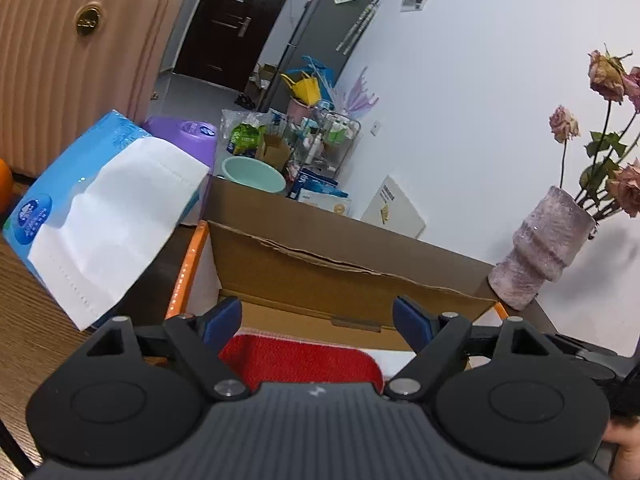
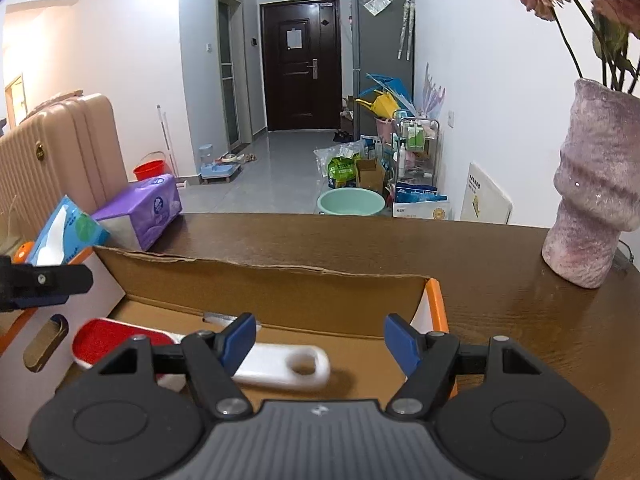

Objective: Organize rigid objects
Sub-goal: 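Lower the lint brush into the cardboard box and open the left tool, then withdraw both tools back from the box over the table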

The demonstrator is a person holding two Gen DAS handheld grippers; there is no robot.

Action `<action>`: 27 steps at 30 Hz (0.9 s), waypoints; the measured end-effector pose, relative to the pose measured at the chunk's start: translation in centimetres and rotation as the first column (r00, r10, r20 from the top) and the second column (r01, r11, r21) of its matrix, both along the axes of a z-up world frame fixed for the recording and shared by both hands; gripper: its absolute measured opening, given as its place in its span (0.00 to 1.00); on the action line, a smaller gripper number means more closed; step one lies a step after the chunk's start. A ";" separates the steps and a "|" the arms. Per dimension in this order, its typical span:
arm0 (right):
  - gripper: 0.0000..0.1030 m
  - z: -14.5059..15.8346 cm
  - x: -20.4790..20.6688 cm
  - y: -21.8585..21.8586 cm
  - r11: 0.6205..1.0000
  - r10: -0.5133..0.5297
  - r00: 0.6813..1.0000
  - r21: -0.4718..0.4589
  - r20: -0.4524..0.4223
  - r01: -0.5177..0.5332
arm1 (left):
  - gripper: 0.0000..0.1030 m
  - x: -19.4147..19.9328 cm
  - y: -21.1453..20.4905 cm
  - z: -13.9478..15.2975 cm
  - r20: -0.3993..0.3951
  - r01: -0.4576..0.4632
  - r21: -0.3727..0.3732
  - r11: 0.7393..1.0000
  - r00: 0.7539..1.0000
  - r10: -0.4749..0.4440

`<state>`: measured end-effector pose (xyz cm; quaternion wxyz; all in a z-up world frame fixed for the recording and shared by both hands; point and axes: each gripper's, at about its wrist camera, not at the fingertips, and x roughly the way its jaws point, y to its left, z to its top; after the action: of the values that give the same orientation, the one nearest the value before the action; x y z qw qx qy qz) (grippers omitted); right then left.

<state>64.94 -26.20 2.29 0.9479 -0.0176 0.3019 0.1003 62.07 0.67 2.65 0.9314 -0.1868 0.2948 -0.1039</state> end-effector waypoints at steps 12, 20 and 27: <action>0.71 5.7 -8.0 -0.4 0.999 -0.031 0.986 0.030 0.167 0.026 | 0.90 -9.1 0.7 5.0 0.094 -0.036 0.132 0.991 0.995 0.024; 0.78 7.6 -18.9 0.7 0.999 0.019 0.981 -0.029 0.193 -0.014 | 1.00 -20.9 0.3 8.1 0.224 0.004 0.245 0.969 0.973 -0.061; 0.81 6.0 -29.7 0.8 0.998 -0.005 0.973 -0.062 0.231 0.019 | 1.00 -31.1 0.3 6.4 0.283 -0.001 0.267 0.964 0.956 -0.077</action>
<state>35.21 -25.39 8.32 0.9761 -0.0575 0.1929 0.0822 31.00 0.93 9.08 0.9789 -0.0381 0.1692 -0.1082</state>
